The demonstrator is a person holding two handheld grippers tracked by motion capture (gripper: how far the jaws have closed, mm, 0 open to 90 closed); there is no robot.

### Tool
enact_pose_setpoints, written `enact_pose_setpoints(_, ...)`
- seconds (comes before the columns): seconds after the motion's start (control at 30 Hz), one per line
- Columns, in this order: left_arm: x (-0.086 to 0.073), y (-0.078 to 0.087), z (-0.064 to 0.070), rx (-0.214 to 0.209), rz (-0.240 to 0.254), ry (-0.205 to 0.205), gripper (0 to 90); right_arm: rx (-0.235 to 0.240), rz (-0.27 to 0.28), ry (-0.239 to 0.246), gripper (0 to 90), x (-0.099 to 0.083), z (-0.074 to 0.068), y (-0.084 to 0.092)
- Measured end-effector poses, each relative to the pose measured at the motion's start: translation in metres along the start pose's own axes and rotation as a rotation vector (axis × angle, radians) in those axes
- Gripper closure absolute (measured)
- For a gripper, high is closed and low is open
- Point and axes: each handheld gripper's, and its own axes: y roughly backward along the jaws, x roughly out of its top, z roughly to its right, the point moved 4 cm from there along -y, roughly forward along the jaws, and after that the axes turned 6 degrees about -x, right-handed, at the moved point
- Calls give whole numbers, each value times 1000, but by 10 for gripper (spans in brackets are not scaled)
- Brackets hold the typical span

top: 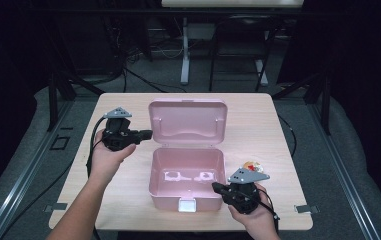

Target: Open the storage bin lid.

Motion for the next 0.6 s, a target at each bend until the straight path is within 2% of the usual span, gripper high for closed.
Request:
enact_pose_setpoints(0.27, -18, -4, -1, -20, -22, 11, 893, 1, 0, -1, 900, 0, 0, 0)
enact_pose_setpoints(0.4, -32, -5, -1, -56, -11, 43, 893, 0, 2, 6, 900, 0, 0, 0)
enact_pose_setpoints(0.47, -38, -5, 0, -49, -10, 38, 893, -8, 2, 19, 900, 0, 0, 0)
enact_pose_setpoints(0.6, -50, -6, 4, -64, -25, 31, 890, -4, -2, 18, 900, -1, 0, 0)
